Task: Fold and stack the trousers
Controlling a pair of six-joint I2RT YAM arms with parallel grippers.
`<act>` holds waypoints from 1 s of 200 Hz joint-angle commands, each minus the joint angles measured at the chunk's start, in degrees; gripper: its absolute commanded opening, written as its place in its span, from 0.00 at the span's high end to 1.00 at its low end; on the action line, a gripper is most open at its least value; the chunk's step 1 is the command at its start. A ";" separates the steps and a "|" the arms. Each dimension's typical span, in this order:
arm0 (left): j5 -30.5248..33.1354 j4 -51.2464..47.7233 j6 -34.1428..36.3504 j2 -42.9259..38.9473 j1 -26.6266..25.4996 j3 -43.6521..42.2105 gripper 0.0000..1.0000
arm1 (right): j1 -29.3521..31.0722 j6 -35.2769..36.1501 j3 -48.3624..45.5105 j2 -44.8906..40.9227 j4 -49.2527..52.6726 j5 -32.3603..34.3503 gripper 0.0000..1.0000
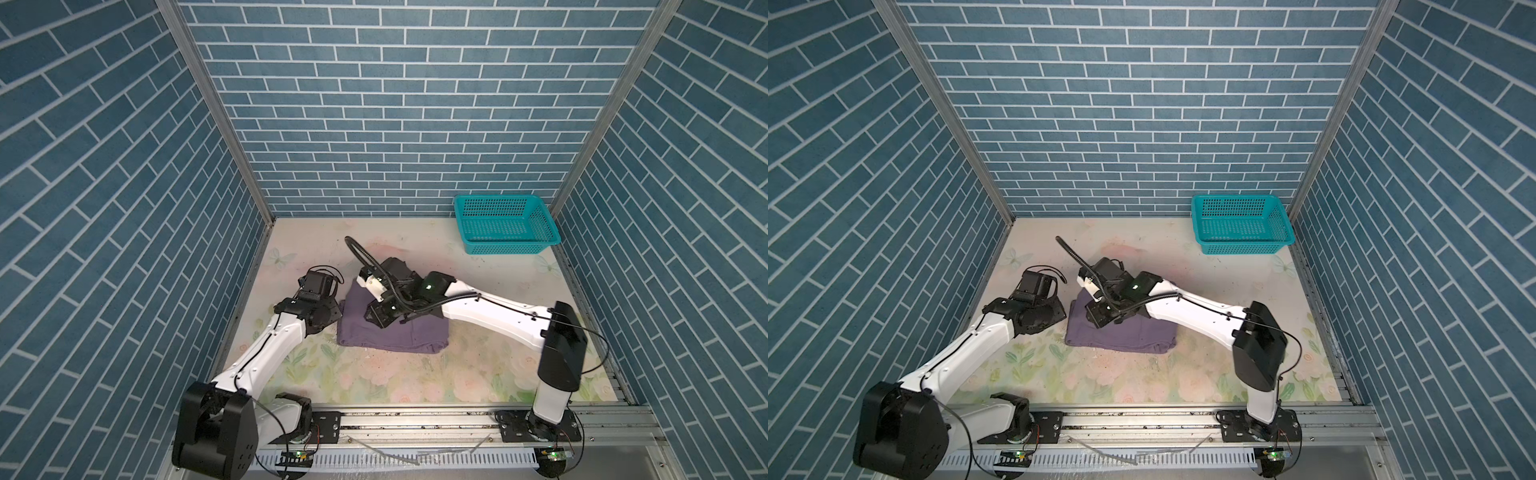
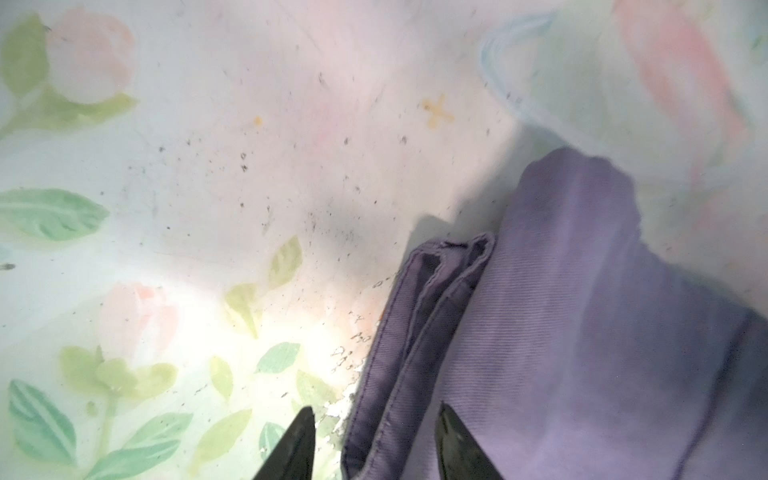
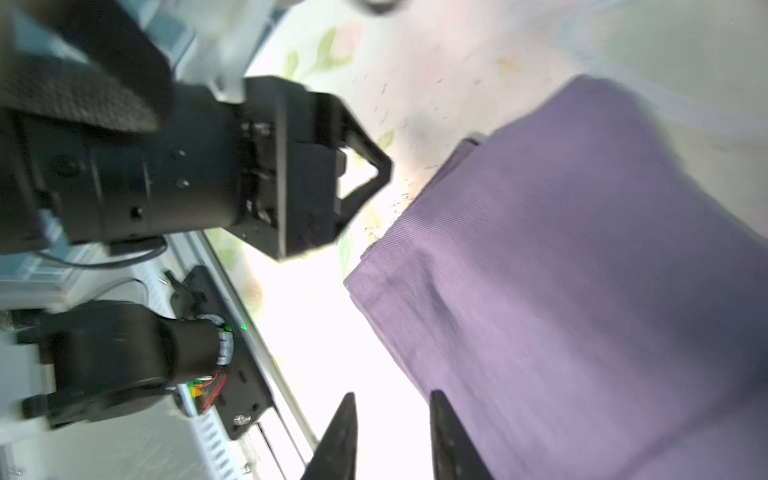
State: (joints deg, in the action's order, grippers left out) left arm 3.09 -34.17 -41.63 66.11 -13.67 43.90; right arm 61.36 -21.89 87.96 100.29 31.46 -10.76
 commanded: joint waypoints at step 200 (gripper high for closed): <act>-2.68 0.21 -1.28 5.72 -8.04 2.76 0.37 | -9.61 -22.56 -48.37 -11.33 -8.83 7.01 0.64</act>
State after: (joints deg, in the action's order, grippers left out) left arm 0.05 -32.38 -43.29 72.38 -21.39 44.36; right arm 52.21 -42.44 42.68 86.78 13.26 -6.04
